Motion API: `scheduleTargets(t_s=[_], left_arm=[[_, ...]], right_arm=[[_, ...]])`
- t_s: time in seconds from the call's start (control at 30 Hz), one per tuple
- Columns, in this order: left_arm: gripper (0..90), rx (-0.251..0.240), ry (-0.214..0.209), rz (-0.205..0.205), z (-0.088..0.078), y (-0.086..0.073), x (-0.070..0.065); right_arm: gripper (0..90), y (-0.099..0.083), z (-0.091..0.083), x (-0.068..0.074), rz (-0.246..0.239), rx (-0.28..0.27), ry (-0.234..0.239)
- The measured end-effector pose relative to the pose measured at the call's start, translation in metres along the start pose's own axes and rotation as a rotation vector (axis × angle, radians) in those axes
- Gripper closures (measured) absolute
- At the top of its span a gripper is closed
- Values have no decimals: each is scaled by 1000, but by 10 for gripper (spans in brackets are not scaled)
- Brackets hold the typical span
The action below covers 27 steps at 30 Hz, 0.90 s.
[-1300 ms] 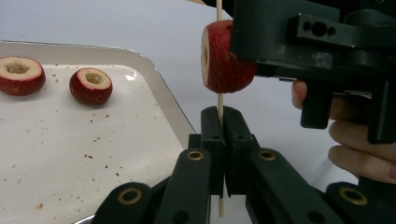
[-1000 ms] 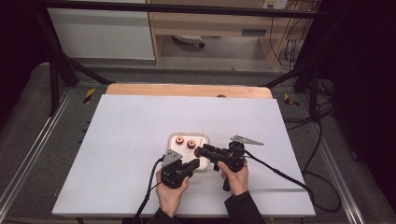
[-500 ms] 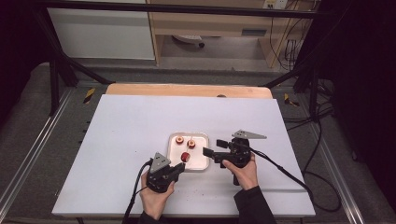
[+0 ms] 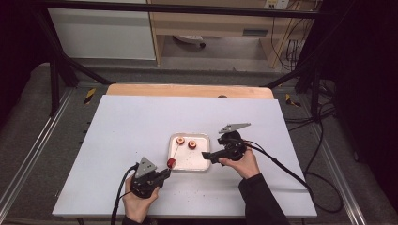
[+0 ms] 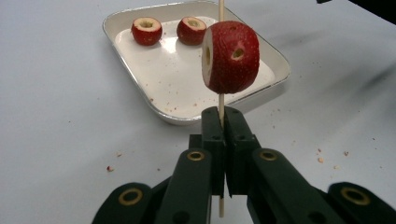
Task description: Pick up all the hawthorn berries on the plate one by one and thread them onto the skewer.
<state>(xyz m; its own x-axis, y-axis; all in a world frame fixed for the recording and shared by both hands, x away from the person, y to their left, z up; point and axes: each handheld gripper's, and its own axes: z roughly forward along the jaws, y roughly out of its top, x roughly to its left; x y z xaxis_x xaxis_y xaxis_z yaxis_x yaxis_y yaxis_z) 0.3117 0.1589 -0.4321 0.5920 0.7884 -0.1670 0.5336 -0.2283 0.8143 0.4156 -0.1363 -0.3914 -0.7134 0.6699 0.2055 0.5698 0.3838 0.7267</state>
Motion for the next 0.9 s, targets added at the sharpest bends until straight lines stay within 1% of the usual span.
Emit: scheduleTargets(t_s=[0.1, 0.23, 0.33, 0.43, 0.53, 0.63, 0.67, 0.8, 0.9], left_arm=[[881, 2, -1, -8, -2, -2, 4], [881, 8, -1, -1, -4, -4, 8], [880, 14, 1, 0, -6, -6, 11], [881, 20, 0, -2, -6, -8, 13], [881, 18, -2, -7, -7, -8, 15], [881, 18, 0, -9, -8, -8, 16], [881, 18, 0, -8, -8, -8, 16], [881, 20, -3, -7, -8, -8, 16], [881, 22, -7, -4, -8, -8, 16]], right_arm=[[96, 10, 7, 1, -31, 48, -18], [96, 22, 17, 3, -78, 103, -32], [112, 30, 26, 5, -97, 128, -29], [140, 37, 34, 5, -123, 155, -46], [159, 43, 42, 5, -129, 188, -50], [178, 50, 49, 6, -123, 205, -51], [188, 51, 52, 6, -128, 213, -51], [222, 56, 62, 4, -89, 226, -57], [255, 58, 71, 3, -100, 261, -59]])
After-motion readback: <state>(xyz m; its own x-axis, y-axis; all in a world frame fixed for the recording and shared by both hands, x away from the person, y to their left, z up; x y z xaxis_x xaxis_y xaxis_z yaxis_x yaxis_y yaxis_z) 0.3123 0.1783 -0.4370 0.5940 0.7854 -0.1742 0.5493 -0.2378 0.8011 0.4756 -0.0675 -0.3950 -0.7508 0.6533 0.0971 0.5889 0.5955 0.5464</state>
